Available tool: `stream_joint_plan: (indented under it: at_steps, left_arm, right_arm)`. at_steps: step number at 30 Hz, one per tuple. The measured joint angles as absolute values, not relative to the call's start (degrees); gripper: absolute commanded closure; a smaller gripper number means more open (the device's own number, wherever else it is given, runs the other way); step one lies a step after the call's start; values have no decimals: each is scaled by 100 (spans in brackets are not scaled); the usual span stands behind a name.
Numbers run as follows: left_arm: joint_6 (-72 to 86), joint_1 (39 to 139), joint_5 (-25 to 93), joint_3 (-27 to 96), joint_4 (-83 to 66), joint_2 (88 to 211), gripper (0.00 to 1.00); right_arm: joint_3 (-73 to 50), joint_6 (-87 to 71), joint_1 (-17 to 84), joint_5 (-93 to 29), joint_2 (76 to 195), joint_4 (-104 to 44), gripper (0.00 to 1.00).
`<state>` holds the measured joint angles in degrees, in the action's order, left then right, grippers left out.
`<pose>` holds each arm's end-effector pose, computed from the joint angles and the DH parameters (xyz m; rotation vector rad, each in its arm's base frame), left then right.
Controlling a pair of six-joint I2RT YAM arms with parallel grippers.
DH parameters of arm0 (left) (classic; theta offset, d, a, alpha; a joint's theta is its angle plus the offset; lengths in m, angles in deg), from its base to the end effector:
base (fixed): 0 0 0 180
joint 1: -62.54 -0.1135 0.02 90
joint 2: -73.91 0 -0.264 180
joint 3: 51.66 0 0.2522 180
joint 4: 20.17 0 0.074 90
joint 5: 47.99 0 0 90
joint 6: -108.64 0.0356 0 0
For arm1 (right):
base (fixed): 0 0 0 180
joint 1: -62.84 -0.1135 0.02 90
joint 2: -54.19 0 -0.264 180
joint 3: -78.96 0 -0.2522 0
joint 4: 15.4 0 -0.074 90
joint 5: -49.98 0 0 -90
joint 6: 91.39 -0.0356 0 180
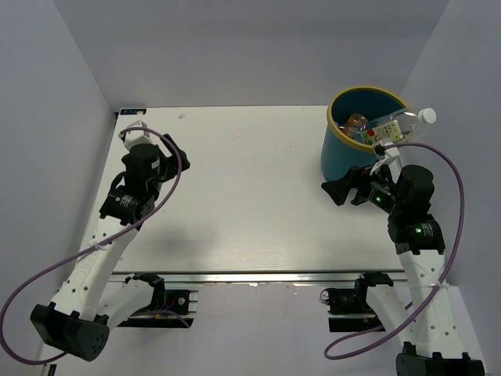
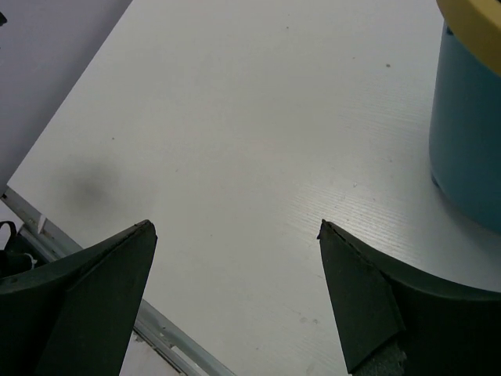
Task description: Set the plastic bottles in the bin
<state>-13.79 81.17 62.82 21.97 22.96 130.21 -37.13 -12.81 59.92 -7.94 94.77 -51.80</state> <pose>0.2038 -0.0554 0.3616 -0.4649 1.9408 -0.2075 0.1514 0.0267 0.3616 -0.2719 1.7942 0.6801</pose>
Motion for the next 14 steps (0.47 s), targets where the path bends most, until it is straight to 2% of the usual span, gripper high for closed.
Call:
stream_joint_plan:
  at_steps: [14]
  left_arm:
    - [-1320,8117,6414,2138,2379,12927,2]
  right_arm:
    - [-3863,-1445,5992,-1352,9190,-4959,11]
